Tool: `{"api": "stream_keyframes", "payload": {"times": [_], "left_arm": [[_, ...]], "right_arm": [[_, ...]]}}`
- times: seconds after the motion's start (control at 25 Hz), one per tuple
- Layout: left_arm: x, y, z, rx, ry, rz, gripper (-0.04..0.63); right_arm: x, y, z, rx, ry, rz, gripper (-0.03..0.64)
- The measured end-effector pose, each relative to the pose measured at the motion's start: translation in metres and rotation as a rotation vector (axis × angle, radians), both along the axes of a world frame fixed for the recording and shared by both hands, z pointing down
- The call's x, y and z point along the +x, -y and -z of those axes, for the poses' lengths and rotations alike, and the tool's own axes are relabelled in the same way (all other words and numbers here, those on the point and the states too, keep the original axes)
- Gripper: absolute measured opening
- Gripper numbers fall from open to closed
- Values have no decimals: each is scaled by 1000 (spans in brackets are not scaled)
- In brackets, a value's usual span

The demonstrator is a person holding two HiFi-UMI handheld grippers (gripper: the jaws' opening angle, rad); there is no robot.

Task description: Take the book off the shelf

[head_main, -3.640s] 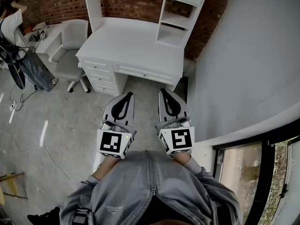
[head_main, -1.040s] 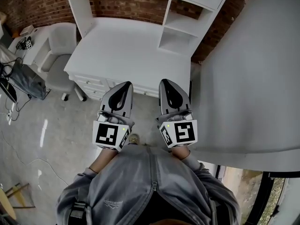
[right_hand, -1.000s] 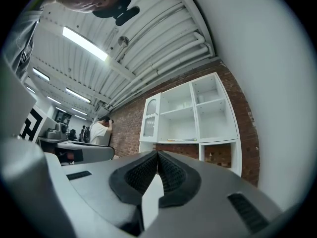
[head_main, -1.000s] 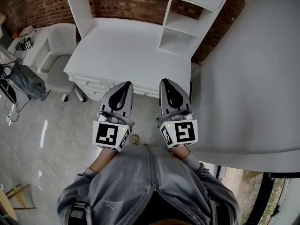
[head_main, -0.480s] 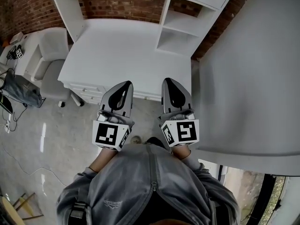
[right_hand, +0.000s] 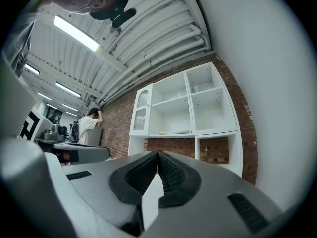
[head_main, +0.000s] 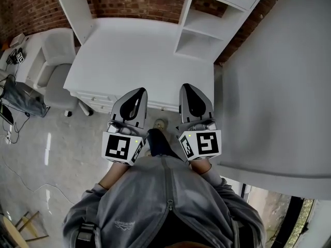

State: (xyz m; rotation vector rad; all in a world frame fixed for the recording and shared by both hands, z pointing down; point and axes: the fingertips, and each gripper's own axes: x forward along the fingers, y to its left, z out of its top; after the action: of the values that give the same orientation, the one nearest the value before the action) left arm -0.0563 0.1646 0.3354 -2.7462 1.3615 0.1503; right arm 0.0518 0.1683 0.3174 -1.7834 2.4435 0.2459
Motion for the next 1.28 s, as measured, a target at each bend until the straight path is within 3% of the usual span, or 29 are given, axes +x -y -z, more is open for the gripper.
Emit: {"api": "stream_keyframes", "payload": {"times": [0.28,0.72,1.28], "left_arm": [[-2,40,5,15,2,8,8],[-5,141,15,16,-11,18,8],[27,247,28,43,-7,-23,8]], "right_arm": [[-6,41,9,21,-3,22,28],[-9,148,18,13,-32,49,28],[13,246,22,15,-52,44,28]]}}
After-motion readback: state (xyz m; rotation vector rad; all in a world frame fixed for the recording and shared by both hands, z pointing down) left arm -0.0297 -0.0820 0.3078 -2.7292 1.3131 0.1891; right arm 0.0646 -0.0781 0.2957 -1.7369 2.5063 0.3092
